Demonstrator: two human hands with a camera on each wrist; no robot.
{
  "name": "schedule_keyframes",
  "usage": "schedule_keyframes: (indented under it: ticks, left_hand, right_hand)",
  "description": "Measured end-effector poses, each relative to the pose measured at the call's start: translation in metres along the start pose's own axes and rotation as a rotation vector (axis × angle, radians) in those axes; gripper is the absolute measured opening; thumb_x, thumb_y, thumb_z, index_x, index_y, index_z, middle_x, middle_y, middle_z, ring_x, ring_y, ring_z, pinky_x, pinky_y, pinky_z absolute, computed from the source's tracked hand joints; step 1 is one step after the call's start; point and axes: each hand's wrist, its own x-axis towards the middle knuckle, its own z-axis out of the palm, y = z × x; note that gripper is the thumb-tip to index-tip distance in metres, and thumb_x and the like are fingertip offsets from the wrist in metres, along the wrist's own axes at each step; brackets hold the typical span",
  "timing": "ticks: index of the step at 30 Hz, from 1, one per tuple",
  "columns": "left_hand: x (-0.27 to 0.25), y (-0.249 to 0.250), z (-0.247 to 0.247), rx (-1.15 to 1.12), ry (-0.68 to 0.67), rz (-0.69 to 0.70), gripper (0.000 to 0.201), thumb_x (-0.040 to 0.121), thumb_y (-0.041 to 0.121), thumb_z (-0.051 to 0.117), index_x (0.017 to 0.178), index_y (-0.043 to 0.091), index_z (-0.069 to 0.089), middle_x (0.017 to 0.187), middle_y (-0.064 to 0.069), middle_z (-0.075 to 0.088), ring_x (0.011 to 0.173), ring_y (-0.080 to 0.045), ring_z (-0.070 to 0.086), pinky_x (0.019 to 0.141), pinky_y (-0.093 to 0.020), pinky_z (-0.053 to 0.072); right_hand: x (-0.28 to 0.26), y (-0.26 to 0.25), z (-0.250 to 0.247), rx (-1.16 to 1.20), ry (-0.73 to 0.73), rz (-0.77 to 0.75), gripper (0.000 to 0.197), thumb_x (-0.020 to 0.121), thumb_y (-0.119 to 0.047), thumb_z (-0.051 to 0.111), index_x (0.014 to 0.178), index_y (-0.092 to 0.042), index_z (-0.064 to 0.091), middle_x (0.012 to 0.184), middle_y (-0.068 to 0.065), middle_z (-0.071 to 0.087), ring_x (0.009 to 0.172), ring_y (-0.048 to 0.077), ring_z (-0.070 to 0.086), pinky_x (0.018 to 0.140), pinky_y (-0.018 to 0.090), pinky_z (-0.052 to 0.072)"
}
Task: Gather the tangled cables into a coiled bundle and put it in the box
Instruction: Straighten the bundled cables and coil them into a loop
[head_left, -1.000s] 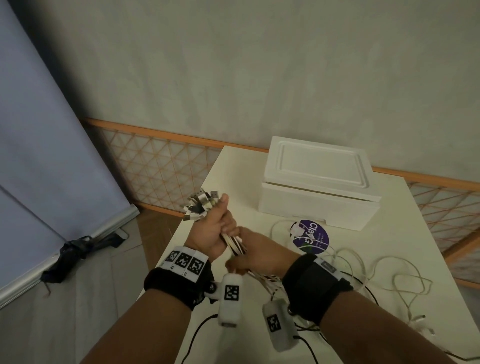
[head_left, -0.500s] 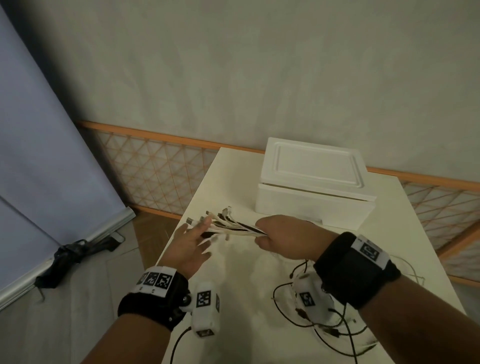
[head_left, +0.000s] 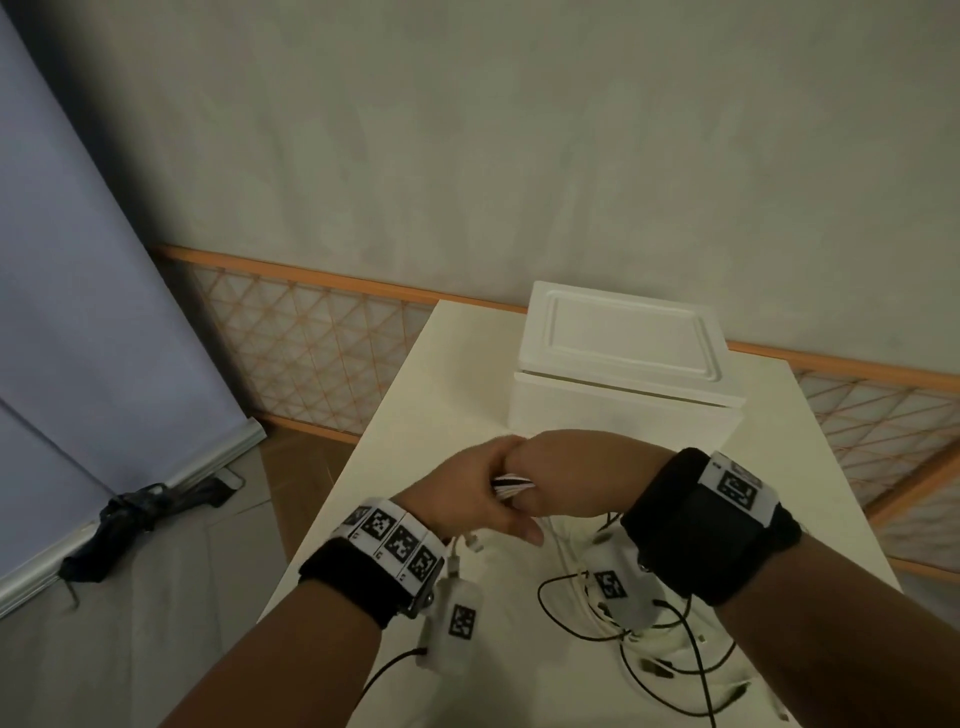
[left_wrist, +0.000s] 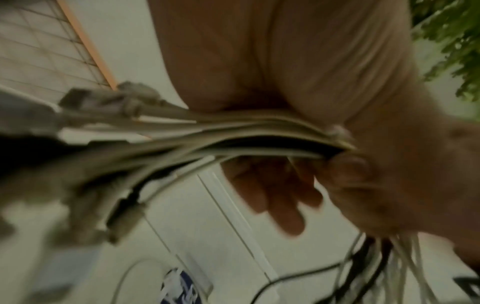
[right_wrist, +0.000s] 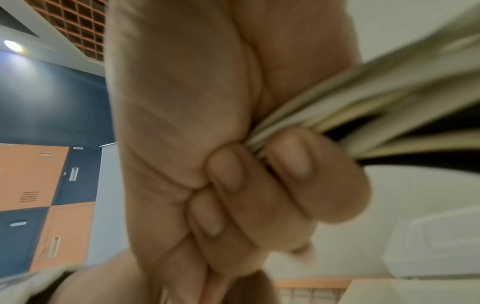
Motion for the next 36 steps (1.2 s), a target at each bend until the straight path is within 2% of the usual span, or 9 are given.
schedule_keyframes:
  ticks: [2, 5, 10, 15, 18, 20, 26, 32, 36]
  left_hand:
    - [0.001, -0.001, 0.008, 0.074, -0.071, -0.08, 0.042, 0.067, 0.004, 0.083, 0.085, 0.033, 0.06, 0.072, 0.021, 0.068, 0.067, 0.01, 0.062, 0.07, -0.018, 0.052]
    - [0.001, -0.009, 0.018, -0.119, -0.121, -0.148, 0.017, 0.07, 0.013, 0.077, 0.071, 0.02, 0.062, 0.062, 0.004, 0.06, 0.058, -0.013, 0.058, 0.061, -0.031, 0.052]
    - [-0.001, -0.013, 0.023, -0.304, -0.143, -0.212, 0.017, 0.07, 0.012, 0.067, 0.058, 0.018, 0.058, 0.045, 0.003, 0.038, 0.037, -0.008, 0.031, 0.043, -0.019, 0.029]
    - [-0.005, -0.018, 0.013, -0.459, -0.063, -0.164, 0.01, 0.073, 0.011, 0.067, 0.07, 0.012, 0.058, 0.048, 0.006, 0.04, 0.037, -0.007, 0.025, 0.041, -0.018, 0.023]
    - [-0.004, -0.024, 0.016, -0.564, 0.017, -0.144, 0.012, 0.074, 0.011, 0.066, 0.069, 0.012, 0.055, 0.046, 0.005, 0.04, 0.034, -0.006, 0.026, 0.04, -0.017, 0.027]
    - [-0.002, -0.028, 0.021, -0.647, 0.048, -0.157, 0.015, 0.073, 0.013, 0.067, 0.069, 0.012, 0.053, 0.044, 0.003, 0.036, 0.032, -0.007, 0.026, 0.041, -0.018, 0.03]
    - [-0.004, -0.028, 0.023, -0.675, -0.22, -0.174, 0.017, 0.07, 0.023, 0.068, 0.057, 0.017, 0.058, 0.041, 0.003, 0.037, 0.034, -0.01, 0.037, 0.05, -0.022, 0.047]
    - [-0.007, -0.01, 0.022, -0.51, -0.297, -0.103, 0.014, 0.071, 0.028, 0.069, 0.061, 0.018, 0.067, 0.04, 0.005, 0.036, 0.034, -0.007, 0.031, 0.049, -0.023, 0.04]
    - [-0.01, 0.002, 0.027, -0.491, -0.331, -0.005, 0.009, 0.077, 0.016, 0.07, 0.081, 0.022, 0.074, 0.043, 0.006, 0.038, 0.036, -0.007, 0.029, 0.046, -0.022, 0.031]
  right_hand:
    - [-0.007, 0.004, -0.001, -0.022, 0.014, -0.012, 0.019, 0.089, -0.025, 0.053, 0.095, -0.011, 0.064, 0.088, 0.006, 0.065, 0.078, 0.021, 0.061, 0.073, 0.035, 0.049]
    - [-0.013, 0.007, 0.001, -0.064, 0.05, -0.007, 0.022, 0.09, -0.027, 0.052, 0.086, -0.008, 0.06, 0.083, 0.008, 0.063, 0.077, 0.023, 0.059, 0.07, 0.036, 0.045]
    - [-0.019, 0.017, 0.01, 0.05, 0.136, -0.003, 0.016, 0.086, -0.027, 0.059, 0.092, -0.013, 0.062, 0.085, 0.0, 0.062, 0.078, 0.014, 0.056, 0.069, 0.031, 0.043]
    - [-0.034, 0.037, 0.036, 0.36, 0.201, 0.024, 0.042, 0.08, -0.018, 0.067, 0.116, -0.032, 0.05, 0.075, -0.009, 0.059, 0.066, 0.003, 0.055, 0.062, 0.016, 0.042]
    - [-0.032, 0.047, 0.045, 0.569, 0.441, 0.174, 0.032, 0.081, -0.026, 0.072, 0.102, -0.03, 0.049, 0.076, 0.0, 0.064, 0.061, 0.004, 0.054, 0.061, 0.022, 0.044]
    - [-0.025, 0.053, 0.044, 0.611, 0.587, 0.217, 0.022, 0.08, -0.029, 0.074, 0.09, -0.027, 0.054, 0.069, -0.006, 0.061, 0.059, 0.0, 0.054, 0.06, 0.021, 0.043]
    - [-0.01, 0.045, 0.029, 0.558, 0.711, 0.11, 0.012, 0.081, -0.023, 0.072, 0.088, -0.021, 0.062, 0.07, -0.012, 0.061, 0.064, 0.0, 0.057, 0.056, 0.01, 0.041]
    - [-0.003, 0.051, 0.034, 0.524, 0.793, 0.121, 0.01, 0.084, -0.012, 0.067, 0.09, -0.018, 0.06, 0.074, -0.009, 0.06, 0.067, 0.005, 0.054, 0.066, 0.022, 0.043]
    - [0.016, 0.038, 0.053, 0.545, 0.674, 0.217, 0.009, 0.089, -0.012, 0.057, 0.096, -0.015, 0.055, 0.081, 0.0, 0.061, 0.071, 0.014, 0.056, 0.07, 0.032, 0.047]
